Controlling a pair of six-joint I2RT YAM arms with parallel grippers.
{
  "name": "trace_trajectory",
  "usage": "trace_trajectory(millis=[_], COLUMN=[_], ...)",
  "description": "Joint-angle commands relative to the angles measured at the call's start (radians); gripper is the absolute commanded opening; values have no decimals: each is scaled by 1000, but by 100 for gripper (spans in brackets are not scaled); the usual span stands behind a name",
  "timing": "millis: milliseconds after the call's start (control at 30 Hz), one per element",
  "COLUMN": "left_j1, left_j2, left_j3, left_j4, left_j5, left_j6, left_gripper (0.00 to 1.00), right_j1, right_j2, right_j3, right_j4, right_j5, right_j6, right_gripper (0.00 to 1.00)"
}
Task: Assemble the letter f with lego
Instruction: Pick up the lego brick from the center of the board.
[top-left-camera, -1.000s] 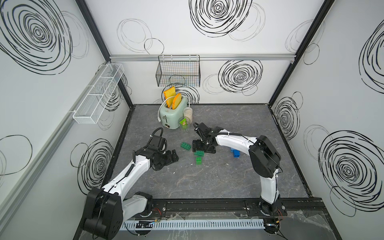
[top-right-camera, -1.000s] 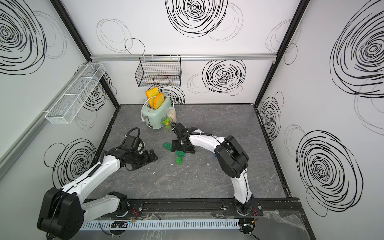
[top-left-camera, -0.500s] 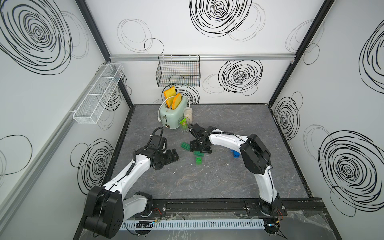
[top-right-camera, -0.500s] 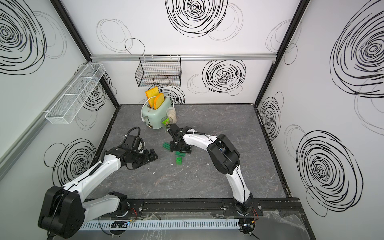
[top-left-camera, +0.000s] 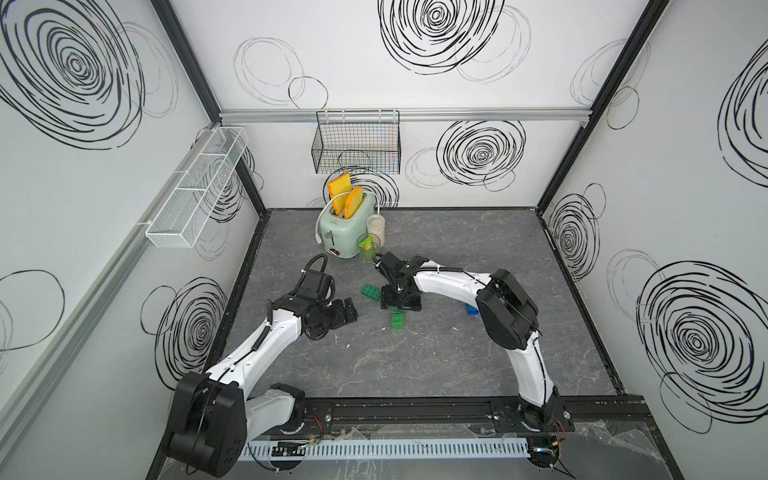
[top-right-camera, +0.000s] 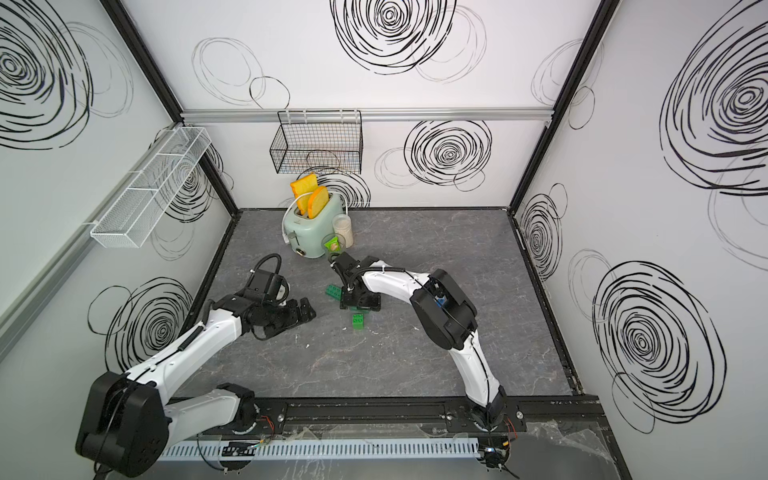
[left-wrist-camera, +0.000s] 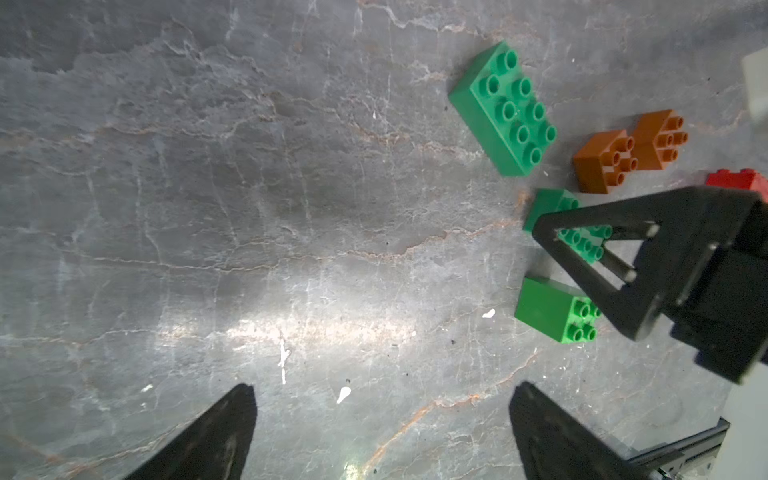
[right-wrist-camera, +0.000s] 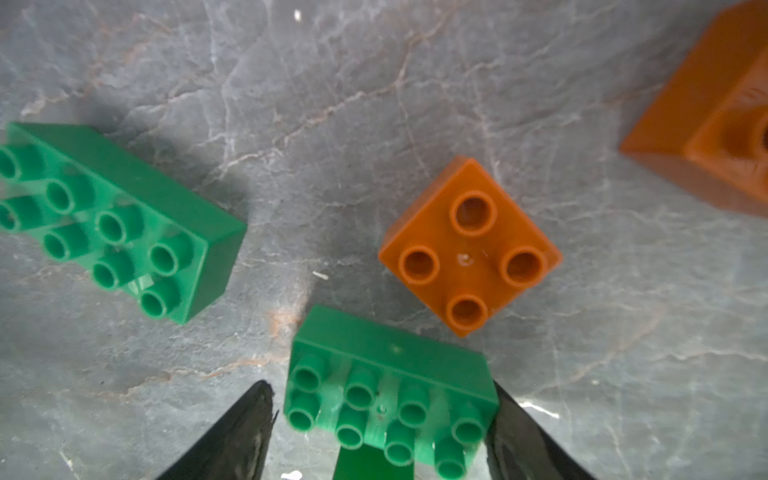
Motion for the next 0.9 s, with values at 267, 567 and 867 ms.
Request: trace_trajectory(millis=[267,567,867], left_j1=[-12,-14,-26], left_j2=[-13,-12,-17], left_j3=[-8,-14,-46], left_j4=[28,40,124], left_j5=[-22,-16,25], left_j6=[3,6,10], left_gripper=[100,100,100], right_j1=[9,16,48], right_j2=[29,-12,-96], right_j3=[2,12,83], right_j4=[-22,-45,-152], right_j5=[30,63,116], right_j6=[29,1,-31], right_gripper=[68,57,57])
